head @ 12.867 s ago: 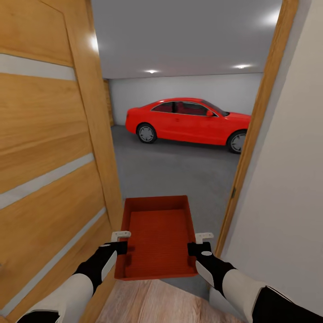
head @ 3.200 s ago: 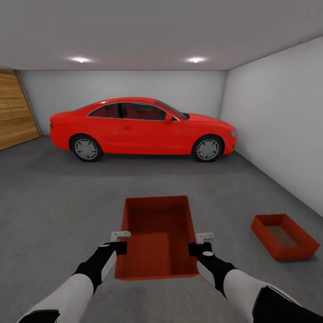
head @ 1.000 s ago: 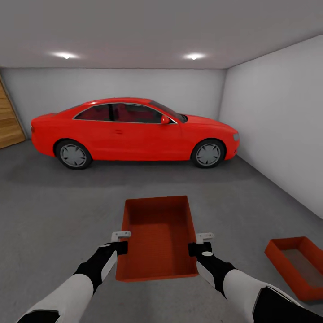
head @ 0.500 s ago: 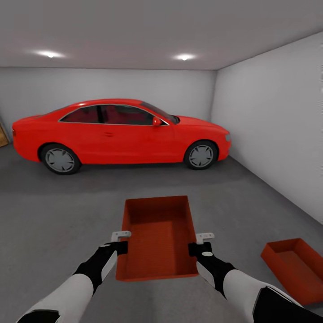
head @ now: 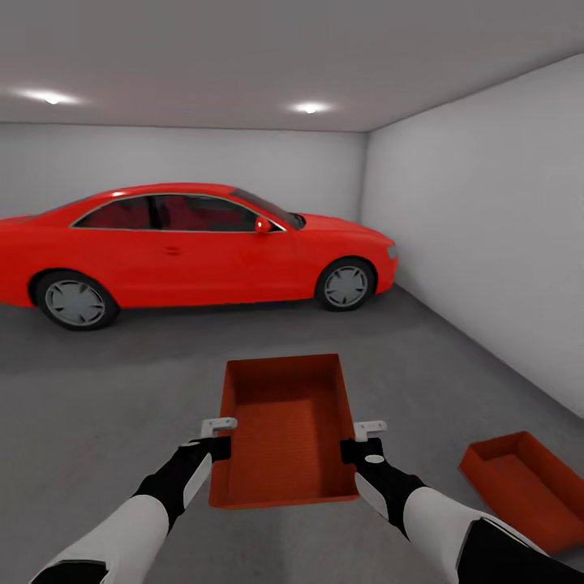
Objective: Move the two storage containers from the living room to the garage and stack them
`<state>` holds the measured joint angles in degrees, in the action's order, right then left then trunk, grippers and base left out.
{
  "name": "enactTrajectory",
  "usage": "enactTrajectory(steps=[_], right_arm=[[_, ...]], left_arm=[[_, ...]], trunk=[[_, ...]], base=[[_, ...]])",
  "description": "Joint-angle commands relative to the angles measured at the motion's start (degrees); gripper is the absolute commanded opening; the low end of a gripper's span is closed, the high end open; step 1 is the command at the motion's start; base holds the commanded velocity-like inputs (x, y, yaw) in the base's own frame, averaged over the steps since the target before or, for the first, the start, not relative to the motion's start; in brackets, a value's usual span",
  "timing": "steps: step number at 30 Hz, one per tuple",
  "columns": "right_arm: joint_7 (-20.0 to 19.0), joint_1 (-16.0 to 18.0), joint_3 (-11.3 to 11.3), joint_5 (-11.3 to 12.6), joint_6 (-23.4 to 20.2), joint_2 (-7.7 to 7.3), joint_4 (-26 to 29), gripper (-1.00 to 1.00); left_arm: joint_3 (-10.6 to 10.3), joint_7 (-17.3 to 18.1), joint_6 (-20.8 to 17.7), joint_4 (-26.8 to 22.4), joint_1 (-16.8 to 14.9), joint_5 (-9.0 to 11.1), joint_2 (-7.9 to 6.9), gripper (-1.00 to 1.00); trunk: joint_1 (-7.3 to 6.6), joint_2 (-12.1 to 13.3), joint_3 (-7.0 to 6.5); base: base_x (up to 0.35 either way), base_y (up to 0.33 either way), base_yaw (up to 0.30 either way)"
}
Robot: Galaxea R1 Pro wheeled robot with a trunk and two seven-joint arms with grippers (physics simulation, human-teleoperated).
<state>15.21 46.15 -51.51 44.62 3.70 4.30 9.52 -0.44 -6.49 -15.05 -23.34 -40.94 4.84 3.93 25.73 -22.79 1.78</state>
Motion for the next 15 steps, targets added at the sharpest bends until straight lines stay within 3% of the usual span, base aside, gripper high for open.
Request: enactTrajectory(steps=[1,15], right_arm=[[0.7,0.1,1.0,0.6,0.3,-0.17,0.0,-1.00],[0.7,0.1,1.1,0.6,0.3,-0.17,0.0,-1.00]], left_arm=[[0.1,-0.7,-0.4,-0.2,0.0,-0.2,-0.76,-1.00],[0.1,-0.7,-0.4,-0.2,0.0,-0.2,-0.76,-1.00]], trunk=[[0.06,-0.1,0.13],[0.06,-0.1,0.13]], base=[[0.234,0.000,-0.229],[0.234,0.000,-0.279]])
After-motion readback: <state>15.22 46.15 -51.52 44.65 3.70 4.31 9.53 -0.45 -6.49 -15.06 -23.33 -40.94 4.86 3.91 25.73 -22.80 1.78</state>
